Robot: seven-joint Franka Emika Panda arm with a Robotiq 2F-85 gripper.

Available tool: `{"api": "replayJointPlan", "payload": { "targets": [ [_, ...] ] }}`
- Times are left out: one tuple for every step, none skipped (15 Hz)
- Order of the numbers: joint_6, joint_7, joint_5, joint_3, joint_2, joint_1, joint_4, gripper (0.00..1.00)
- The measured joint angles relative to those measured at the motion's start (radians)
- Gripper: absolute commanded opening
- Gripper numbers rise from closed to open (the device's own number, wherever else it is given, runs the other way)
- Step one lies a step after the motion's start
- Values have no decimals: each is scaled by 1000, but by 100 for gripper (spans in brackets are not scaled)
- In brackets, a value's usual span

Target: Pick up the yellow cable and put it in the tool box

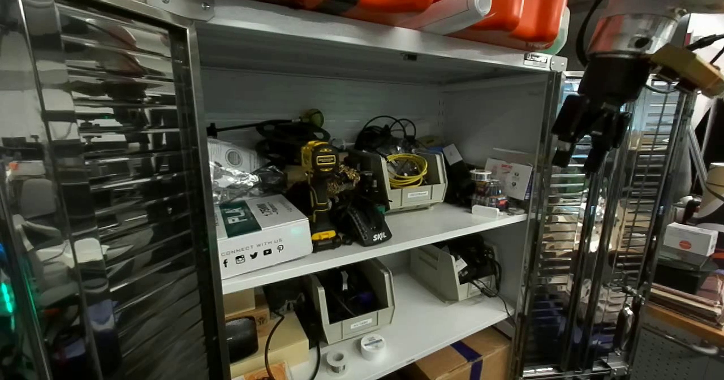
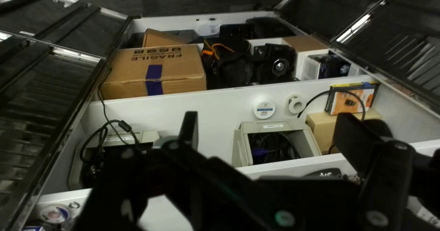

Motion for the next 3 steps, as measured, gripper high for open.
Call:
{"api": "replayJointPlan", "payload": {
  "targets": [
    [-22,-14,6,-4,0,0,13,100],
    [-30,-21,6,-6,0,0,17,100],
    [-31,-24,6,-7,1,0,17,100]
  ]
}}
